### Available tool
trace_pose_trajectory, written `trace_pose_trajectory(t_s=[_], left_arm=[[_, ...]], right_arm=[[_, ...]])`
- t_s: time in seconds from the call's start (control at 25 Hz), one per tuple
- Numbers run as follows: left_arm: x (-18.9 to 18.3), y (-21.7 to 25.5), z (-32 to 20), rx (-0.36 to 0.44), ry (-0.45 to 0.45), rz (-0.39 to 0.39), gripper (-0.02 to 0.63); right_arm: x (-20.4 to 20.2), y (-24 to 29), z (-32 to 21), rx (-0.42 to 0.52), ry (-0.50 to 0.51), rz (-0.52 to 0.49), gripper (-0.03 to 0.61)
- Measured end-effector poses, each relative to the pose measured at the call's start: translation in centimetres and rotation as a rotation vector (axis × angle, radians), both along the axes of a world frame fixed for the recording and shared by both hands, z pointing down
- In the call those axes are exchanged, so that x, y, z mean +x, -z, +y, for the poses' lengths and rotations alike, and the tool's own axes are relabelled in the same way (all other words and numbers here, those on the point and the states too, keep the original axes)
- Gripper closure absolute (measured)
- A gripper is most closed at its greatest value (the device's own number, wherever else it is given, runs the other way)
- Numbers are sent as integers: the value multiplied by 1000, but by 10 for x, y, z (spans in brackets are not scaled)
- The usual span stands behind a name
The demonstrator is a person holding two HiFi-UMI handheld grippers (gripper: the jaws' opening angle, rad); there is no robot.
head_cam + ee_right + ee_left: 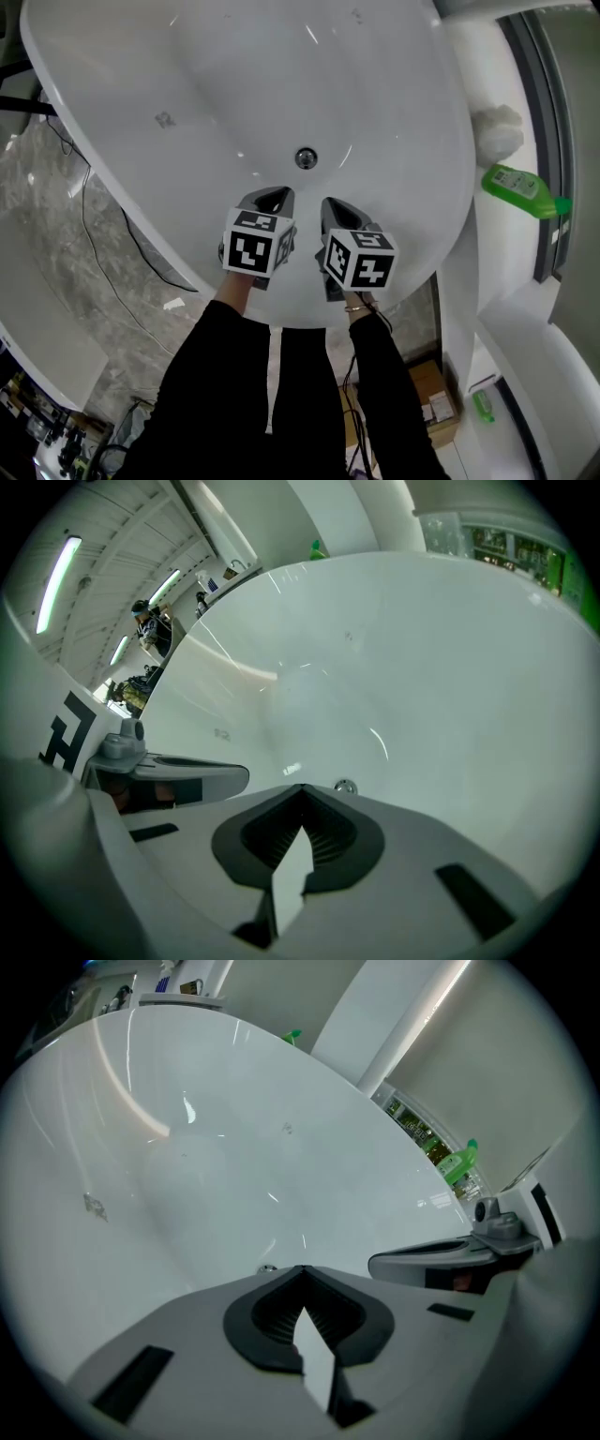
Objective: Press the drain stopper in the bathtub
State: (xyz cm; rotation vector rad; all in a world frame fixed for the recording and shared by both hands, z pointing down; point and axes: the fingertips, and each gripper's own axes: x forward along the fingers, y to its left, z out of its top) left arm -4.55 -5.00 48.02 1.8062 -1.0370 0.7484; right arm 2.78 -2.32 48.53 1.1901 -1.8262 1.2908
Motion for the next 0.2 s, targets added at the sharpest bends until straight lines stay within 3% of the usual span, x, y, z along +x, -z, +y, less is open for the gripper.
trace_pose_trajectory(t_s=[0.2], left_arm=[[-5, 16, 11, 6, 3, 5, 606]], right_arm=[[0, 18, 10, 5, -8, 11, 578]])
